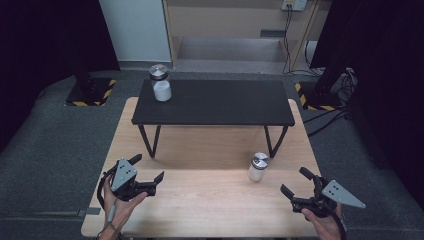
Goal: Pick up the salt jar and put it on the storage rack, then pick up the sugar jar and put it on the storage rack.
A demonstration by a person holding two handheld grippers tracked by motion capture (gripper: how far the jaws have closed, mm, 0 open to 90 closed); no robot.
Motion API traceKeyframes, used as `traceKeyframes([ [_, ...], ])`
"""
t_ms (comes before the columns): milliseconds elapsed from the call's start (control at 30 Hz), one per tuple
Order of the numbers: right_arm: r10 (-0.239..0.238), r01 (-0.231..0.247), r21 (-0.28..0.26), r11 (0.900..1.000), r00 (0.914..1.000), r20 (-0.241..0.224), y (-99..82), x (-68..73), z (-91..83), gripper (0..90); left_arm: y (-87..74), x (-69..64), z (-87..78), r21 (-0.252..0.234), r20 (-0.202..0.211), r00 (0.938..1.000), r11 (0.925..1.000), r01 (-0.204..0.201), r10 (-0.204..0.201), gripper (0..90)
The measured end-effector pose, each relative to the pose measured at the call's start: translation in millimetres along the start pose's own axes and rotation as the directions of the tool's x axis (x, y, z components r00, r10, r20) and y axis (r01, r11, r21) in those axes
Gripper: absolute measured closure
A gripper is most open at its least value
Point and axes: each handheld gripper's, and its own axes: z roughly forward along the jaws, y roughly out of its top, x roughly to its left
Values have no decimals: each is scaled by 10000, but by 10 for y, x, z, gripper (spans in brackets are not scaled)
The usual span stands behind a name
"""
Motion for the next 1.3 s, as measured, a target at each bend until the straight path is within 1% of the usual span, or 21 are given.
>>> traceKeyframes([
  [133,-37,37,17,10000,10000,-27,3,0,11,45,4,9,5,86,14,10000,9999,-67,67,49],
  [267,-52,52,-12,10000,10000,-42,-2,9,-1,45,-4,12,-1,19,30,10000,10000,85,-85,49],
  [333,-4,4,-7,10000,10000,-20,0,8,-2,45,-9,13,-10,-21,50,10000,10000,62,-62,49],
  [600,-66,65,-76,9999,10000,-47,4,6,-4,44,-14,10,-15,-30,13,10000,10000,83,-83,49],
  [833,-56,55,-80,10000,10000,-36,1,9,-10,44,-10,11,1,-20,84,9999,9999,101,-101,49],
  [1033,-91,90,51,9999,10000,12,5,-1,1,44,-16,13,-10,-58,70,9999,9999,96,-95,49],
  [1200,-71,70,115,9999,10000,69,12,-7,4,43,-29,20,-21,-126,64,9997,9996,235,-234,49],
  [1300,-150,148,136,9998,9998,102,35,-7,1,43,-34,23,-27,-154,64,9997,9996,245,-244,49],
])
